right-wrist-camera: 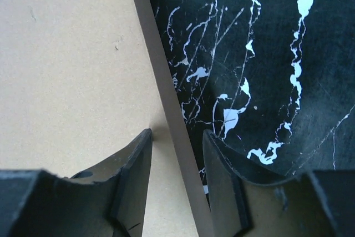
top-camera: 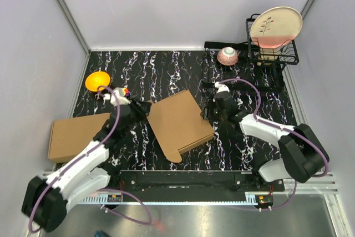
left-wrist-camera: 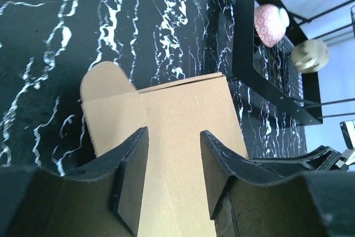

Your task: Fold the paper box

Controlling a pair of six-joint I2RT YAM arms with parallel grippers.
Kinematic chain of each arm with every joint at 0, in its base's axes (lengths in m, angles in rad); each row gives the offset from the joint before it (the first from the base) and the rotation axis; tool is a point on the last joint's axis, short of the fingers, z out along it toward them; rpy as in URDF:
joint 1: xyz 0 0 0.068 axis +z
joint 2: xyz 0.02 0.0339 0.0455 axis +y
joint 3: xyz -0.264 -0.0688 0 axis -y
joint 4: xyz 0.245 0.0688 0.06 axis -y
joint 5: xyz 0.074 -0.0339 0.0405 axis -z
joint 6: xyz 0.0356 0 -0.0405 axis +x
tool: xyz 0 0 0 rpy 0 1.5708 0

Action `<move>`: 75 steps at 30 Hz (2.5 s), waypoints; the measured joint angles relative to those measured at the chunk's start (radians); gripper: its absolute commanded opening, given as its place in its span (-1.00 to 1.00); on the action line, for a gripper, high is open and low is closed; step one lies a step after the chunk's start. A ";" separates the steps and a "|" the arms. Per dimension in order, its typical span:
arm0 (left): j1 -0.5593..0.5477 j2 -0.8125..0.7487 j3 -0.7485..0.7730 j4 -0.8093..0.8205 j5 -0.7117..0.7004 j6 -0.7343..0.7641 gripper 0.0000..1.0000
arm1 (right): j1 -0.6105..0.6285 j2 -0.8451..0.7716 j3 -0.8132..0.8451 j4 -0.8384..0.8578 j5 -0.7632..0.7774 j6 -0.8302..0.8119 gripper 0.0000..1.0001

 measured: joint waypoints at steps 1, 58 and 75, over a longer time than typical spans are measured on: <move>0.000 -0.050 -0.022 -0.012 -0.014 -0.011 -0.13 | 0.000 0.004 -0.002 0.010 -0.003 0.000 -0.09; 0.000 -0.275 -0.395 0.096 0.061 -0.232 -0.15 | 0.010 0.127 -0.077 0.422 -0.402 0.124 -0.32; -0.085 -0.026 -0.070 0.133 0.172 -0.121 -0.14 | 0.012 0.127 -0.143 0.582 -0.391 0.154 -0.33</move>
